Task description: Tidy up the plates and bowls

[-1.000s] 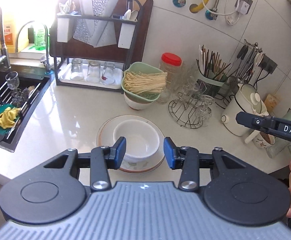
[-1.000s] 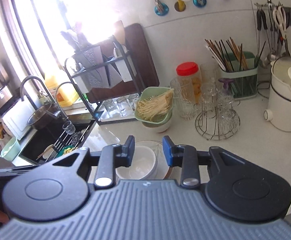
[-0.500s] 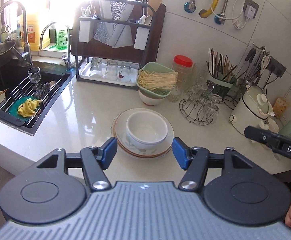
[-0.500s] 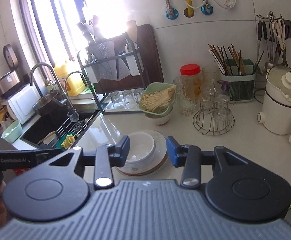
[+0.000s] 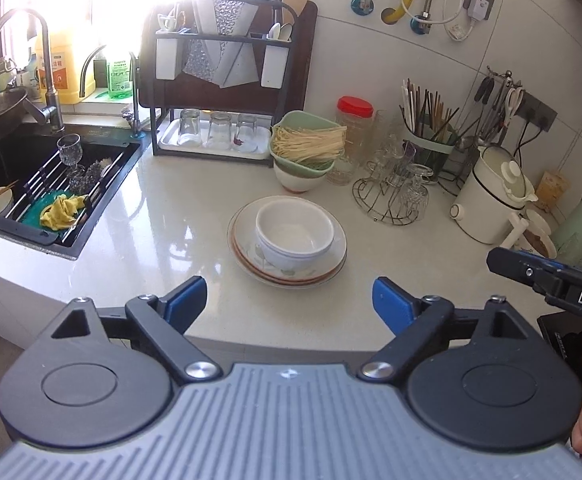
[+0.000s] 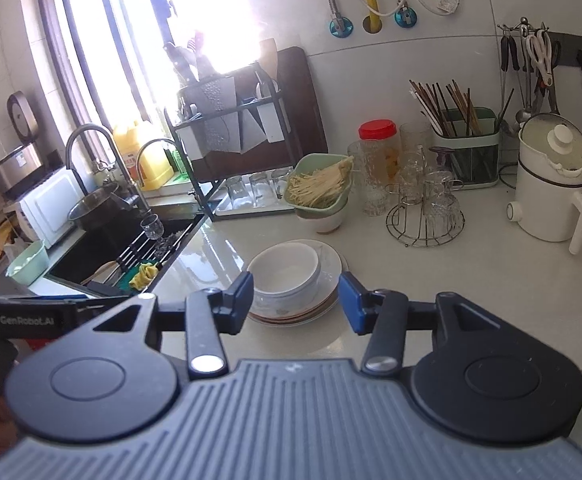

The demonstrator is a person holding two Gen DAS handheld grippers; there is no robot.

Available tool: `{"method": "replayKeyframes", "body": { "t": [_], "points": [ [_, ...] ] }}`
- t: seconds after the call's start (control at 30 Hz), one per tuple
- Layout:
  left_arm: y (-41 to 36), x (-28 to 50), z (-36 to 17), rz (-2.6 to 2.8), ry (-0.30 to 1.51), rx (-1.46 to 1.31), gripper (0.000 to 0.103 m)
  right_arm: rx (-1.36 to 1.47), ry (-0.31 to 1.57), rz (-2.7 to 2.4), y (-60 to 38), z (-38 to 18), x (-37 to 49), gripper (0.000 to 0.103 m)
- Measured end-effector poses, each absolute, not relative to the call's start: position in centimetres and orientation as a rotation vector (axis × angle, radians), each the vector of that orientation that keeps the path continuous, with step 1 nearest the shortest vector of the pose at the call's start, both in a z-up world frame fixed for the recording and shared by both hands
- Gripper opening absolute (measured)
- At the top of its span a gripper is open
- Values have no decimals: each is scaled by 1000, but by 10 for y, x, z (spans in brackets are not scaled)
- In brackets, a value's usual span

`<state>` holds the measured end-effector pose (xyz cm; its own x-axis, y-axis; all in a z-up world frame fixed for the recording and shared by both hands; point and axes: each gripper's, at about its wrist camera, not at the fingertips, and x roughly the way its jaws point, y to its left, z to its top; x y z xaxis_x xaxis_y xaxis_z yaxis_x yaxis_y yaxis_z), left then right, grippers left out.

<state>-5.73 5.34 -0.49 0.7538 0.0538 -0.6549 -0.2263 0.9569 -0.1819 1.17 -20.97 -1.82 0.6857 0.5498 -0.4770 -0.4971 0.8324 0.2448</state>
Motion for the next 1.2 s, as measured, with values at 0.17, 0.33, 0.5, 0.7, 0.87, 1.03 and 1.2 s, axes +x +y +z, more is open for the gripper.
{"method": "replayKeyframes", "body": {
  "t": [0.17,0.33,0.5,0.7,0.87,1.03,1.2],
  "points": [
    [55,-73,-12,161,715,-249,97,140,597,544,-217,-27,-4,51],
    [54,-85,-14,173,712,-235,98,117,581,539,-216,-33,-23,51],
    [55,-95,-14,186,708,-209,98,135,594,543,-211,-38,-32,51],
    [59,-101,-11,200,714,-207,98,119,587,541,-204,-36,-38,51],
    [64,-108,-8,208,708,-204,98,115,595,545,-199,-33,-41,51],
    [67,-116,-4,203,695,-196,98,91,594,527,-193,-31,-43,60],
    [68,-118,-4,205,696,-201,98,99,595,515,-189,-33,-45,64]
  ]
}}
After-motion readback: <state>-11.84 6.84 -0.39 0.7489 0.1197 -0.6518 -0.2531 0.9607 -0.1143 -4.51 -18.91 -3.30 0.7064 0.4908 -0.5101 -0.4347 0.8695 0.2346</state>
